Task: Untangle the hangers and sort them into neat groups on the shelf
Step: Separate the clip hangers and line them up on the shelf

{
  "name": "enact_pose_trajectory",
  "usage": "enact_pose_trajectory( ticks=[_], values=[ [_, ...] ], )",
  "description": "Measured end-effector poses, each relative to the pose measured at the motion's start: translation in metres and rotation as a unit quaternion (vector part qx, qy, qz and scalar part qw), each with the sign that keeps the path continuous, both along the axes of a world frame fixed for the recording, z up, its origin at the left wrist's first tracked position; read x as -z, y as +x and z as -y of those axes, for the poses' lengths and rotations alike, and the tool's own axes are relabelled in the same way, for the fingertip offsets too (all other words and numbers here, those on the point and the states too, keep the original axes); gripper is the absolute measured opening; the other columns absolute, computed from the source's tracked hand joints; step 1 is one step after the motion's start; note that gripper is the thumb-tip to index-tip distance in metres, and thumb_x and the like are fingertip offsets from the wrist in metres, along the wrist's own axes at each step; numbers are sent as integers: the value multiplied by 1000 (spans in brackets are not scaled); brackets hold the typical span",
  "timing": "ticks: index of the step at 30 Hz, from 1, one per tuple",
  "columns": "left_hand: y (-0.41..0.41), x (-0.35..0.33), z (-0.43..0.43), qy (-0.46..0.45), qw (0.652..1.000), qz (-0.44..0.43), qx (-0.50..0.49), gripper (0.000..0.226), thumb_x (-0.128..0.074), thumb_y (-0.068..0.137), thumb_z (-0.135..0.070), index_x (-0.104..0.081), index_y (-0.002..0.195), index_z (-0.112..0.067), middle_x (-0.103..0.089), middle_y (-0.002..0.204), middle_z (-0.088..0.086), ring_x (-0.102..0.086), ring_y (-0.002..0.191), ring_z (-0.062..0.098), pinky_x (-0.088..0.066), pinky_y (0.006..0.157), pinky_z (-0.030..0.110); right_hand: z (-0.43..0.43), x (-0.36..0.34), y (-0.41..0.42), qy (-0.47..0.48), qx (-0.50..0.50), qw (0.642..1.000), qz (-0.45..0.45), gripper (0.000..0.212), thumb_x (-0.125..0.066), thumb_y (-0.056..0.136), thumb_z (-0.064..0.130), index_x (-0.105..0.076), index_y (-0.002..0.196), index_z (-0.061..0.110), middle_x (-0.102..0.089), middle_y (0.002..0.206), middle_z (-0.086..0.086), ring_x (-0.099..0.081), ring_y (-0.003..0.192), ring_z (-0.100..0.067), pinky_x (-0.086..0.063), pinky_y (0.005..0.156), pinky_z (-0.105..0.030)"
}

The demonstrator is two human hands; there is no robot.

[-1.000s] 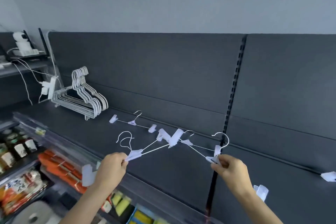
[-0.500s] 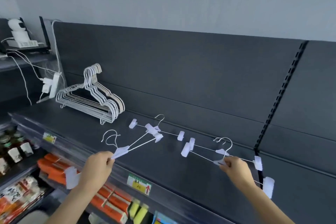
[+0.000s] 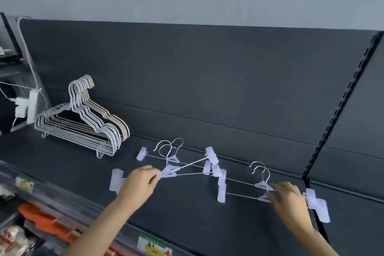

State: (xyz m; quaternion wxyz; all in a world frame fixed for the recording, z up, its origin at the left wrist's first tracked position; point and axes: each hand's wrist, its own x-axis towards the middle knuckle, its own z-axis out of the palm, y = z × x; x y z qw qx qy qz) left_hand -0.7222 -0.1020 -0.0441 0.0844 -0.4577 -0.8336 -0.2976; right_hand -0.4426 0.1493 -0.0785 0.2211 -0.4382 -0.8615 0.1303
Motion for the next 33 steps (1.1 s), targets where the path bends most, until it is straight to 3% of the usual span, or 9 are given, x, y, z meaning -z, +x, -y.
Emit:
enact_pose_trajectory(
  ticks=[4, 6, 11, 17, 21, 24, 27, 31, 33],
  values=[
    [-20, 9, -5, -19, 999, -9, 28, 20, -62, 81, -7, -56, 63, -11, -53, 61, 3, -48, 54, 19, -44, 50, 38, 20, -35, -32, -109, -42, 982, -147, 13, -59, 85, 7, -69, 82, 14, -58, 84, -3, -56, 87, -28, -50, 62, -32],
    [-30, 13, -5, -20, 999, -19, 46, 15, -64, 80, -7, -60, 66, -10, -56, 63, 2, -53, 55, 19, -48, 48, 38, 35, -48, -53, -115, -59, 977, -170, 17, -57, 87, 8, -66, 76, 18, -61, 86, -3, -58, 83, -23, -47, 71, -33],
    [-62, 25, 3, -34, 992, -51, 107, 19, -72, 71, -6, -59, 62, -15, -54, 58, -5, -51, 51, 10, -42, 44, 22, 84, -47, -110, -87, -101, 983, -129, 13, -56, 87, 13, -67, 81, 11, -59, 83, -1, -54, 84, -18, -42, 74, -29],
    [-104, 44, 5, -47, 982, -92, 157, 23, -72, 70, -6, -55, 58, -15, -52, 56, -6, -51, 52, 9, -43, 42, 21, 133, -19, -171, 19, -126, 992, 0, 6, -67, 77, 18, -70, 81, 17, -65, 80, 1, -61, 75, -23, -46, 63, -28],
    [-111, 43, -1, -17, 965, -142, 221, 20, -50, 76, -14, -54, 57, -16, -47, 53, -8, -37, 60, 6, -38, 44, 18, 147, -9, -195, 67, -129, 988, 53, 16, -64, 60, 37, -69, 72, 28, -64, 64, 9, -62, 57, -10, -52, 56, -24],
    [-121, 53, -6, -19, 963, -145, 228, 22, -45, 79, -17, -58, 60, -16, -51, 56, -9, -42, 60, 5, -42, 46, 20, 154, -13, -205, 29, -123, 991, 49, 15, -59, 76, 32, -68, 79, 21, -65, 72, 5, -63, 71, -18, -49, 69, -27],
    [-125, 59, -8, -22, 970, -117, 214, 17, -53, 79, -18, -59, 63, -16, -54, 58, -8, -51, 57, 7, -47, 45, 24, 154, -12, -214, 7, -120, 990, 69, 18, -45, 90, 25, -58, 86, 13, -62, 89, -2, -55, 90, -23, -31, 67, -28],
    [-120, 52, -9, -74, 965, -120, 223, 24, -81, 62, -16, -58, 58, -20, -54, 55, -11, -53, 50, 6, -45, 41, 20, 154, -5, -219, -54, -112, 990, 60, 25, -41, 91, 14, -65, 96, 16, -62, 97, 0, -54, 91, -18, -32, 56, -21],
    [-116, 44, -5, -98, 956, -166, 220, 35, -87, 45, -36, -65, 72, -28, -62, 66, -16, -60, 61, 3, -53, 57, 15, 152, 0, -216, -74, -112, 990, 50, 24, -43, 90, 11, -67, 94, 14, -57, 89, 1, -56, 93, -19, -38, 64, -24]
  ],
)
